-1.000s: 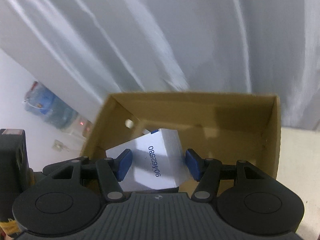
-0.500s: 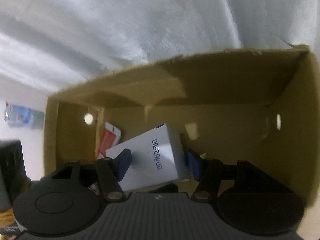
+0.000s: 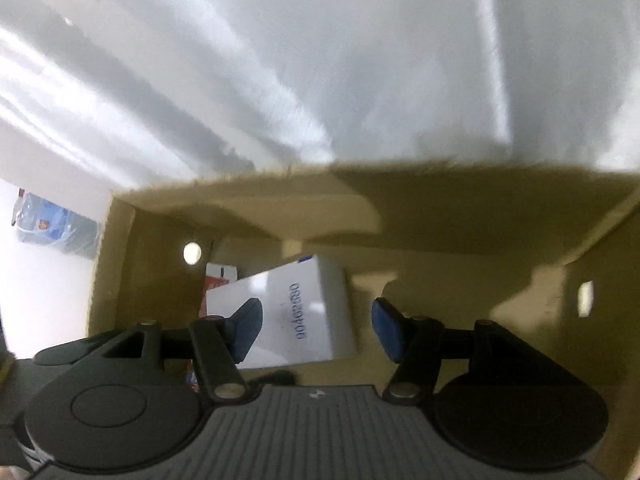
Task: Organize objects
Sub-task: 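Open the right gripper to drop the white box into the box, then move the right gripper back toward the blue-and-white wet-wipes pack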
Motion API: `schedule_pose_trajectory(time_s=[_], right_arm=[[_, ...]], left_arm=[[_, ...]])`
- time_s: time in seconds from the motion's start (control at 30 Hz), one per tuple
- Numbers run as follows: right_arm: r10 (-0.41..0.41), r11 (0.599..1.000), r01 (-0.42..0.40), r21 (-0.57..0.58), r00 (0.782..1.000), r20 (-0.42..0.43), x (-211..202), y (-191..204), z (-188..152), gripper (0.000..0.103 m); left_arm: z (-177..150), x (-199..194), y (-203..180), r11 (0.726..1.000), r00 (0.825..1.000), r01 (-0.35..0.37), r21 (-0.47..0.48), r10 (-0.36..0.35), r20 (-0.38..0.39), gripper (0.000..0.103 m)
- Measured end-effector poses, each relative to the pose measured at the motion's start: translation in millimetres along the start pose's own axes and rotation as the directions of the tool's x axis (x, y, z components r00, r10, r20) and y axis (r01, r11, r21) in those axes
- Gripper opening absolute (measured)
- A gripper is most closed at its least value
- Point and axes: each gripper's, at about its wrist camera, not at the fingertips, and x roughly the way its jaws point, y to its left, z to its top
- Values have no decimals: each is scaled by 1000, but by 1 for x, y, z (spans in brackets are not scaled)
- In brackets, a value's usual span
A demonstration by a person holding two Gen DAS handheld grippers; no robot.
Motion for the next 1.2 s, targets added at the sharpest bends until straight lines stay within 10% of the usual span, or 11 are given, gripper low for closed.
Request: schedule_pose_trajectory(time_s=[0.2,0.47,0.83,1.2], right_arm=[[45,999,-46,13,996,81,-57,-6,-11,71],[174,984,-166,-59,963,205,-145,1,-59,79],[332,935,-283,-214,911,243,-196,19,-154,95],[286,940,-263,-217,955,83,-143,29,-218,95]], left_arm=[[-8,-64,8,995,989,83,-50,-76,131,95],[-62,-148,-7,985,931,161,-67,-129,341,98],[-206,-177,10,976,861,69,-204,45,506,99],[-291,-134,-16,953,878,-21,-301,162,451,99]])
